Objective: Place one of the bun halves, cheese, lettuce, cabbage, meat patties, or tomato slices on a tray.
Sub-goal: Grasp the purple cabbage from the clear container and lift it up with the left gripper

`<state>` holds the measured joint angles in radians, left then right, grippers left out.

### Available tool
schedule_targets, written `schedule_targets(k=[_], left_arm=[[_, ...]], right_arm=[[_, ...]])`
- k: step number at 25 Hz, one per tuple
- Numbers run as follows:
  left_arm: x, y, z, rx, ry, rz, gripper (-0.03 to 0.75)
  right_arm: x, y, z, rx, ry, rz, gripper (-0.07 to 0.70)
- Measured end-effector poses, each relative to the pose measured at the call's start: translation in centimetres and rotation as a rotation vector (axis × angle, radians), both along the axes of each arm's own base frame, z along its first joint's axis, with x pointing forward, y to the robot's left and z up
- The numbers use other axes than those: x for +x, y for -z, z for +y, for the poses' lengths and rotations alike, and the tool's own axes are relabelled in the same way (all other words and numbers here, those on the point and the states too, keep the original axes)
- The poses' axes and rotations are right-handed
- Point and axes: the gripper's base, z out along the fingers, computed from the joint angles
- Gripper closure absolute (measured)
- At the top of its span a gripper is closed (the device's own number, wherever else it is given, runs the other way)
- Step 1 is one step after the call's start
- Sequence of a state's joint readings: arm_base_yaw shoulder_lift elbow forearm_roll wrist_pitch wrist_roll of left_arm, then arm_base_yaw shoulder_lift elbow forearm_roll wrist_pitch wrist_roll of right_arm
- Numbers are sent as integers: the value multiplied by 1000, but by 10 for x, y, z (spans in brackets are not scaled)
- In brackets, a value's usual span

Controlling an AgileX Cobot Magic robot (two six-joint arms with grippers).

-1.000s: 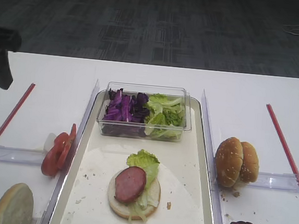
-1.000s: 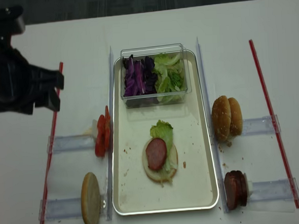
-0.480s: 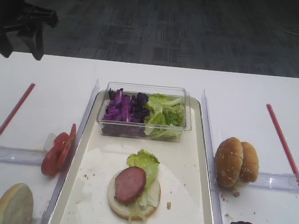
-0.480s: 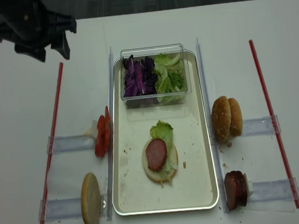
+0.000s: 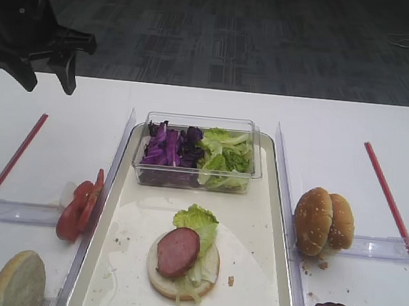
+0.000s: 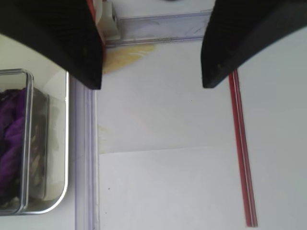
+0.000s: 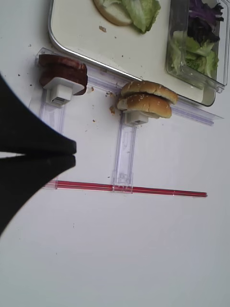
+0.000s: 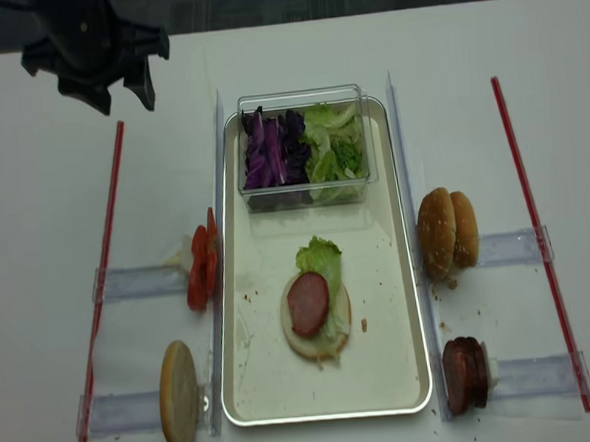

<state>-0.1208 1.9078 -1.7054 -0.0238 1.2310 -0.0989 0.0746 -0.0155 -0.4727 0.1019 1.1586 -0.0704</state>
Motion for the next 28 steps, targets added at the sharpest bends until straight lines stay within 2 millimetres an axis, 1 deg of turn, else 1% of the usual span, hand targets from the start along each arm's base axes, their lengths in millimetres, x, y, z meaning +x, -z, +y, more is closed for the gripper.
schedule_targets(k=[3, 7, 10, 12, 16, 20, 24, 28], left_arm=[[2, 4, 0, 1, 0, 10, 294], [2, 4, -1, -11, -1, 12, 298], [1, 5, -10, -18, 23, 14, 300], [-1, 5, -20, -18, 55, 15, 302], [-7, 6, -52, -36, 131, 13, 302], [-9, 7, -82, -51, 187, -29, 302], [-4, 16, -112, -66, 228, -34, 302], [2, 30, -139, -90, 255, -18, 302]], right_arm=[[0, 0, 0, 0, 0, 0, 386], [0, 0, 0, 0, 2, 0, 393], [0, 0, 0, 0, 2, 0, 393], [0, 0, 0, 0, 2, 0, 393], [0, 0, 0, 0, 2, 0, 393], [0, 0, 0, 0, 2, 0, 386], [0, 0, 0, 0, 2, 0, 393], [0, 0, 0, 0, 2, 0, 393]])
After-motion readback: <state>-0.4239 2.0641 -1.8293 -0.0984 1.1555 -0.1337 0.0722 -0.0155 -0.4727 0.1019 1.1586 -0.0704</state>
